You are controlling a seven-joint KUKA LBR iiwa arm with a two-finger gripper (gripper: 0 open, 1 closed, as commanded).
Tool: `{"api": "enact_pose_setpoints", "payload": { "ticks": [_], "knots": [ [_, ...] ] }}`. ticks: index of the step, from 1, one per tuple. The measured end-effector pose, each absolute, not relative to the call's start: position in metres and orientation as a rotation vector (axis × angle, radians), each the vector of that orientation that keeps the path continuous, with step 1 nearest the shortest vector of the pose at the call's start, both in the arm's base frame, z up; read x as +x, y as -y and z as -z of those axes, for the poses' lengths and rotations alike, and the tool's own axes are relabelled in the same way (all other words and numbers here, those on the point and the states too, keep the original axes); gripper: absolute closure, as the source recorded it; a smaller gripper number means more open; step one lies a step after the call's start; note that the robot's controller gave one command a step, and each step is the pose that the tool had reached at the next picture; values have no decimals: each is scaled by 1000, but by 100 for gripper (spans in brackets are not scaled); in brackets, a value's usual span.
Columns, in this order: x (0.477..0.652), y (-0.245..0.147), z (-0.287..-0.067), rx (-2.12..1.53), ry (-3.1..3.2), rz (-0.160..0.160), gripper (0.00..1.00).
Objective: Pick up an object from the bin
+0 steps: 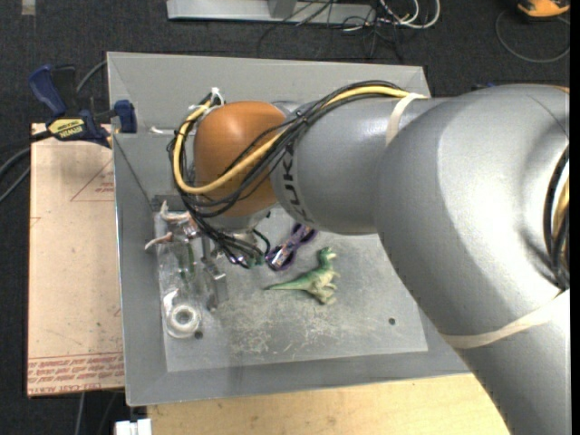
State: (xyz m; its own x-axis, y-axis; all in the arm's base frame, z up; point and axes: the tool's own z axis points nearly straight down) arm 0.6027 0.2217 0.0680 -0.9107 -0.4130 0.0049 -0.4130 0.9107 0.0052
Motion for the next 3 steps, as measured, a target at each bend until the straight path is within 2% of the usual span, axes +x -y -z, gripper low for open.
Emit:
{"api": "enact_pose_setpoints", "payload": {
  "ticks": [1, 2, 3],
  "knots": [
    [602, -247, -131, 369, 3128, 8, 0],
    [603, -221, -67, 657, 3066, 7, 0],
    [591, -240, -69, 250, 3138, 8, 0]
  ]
}}
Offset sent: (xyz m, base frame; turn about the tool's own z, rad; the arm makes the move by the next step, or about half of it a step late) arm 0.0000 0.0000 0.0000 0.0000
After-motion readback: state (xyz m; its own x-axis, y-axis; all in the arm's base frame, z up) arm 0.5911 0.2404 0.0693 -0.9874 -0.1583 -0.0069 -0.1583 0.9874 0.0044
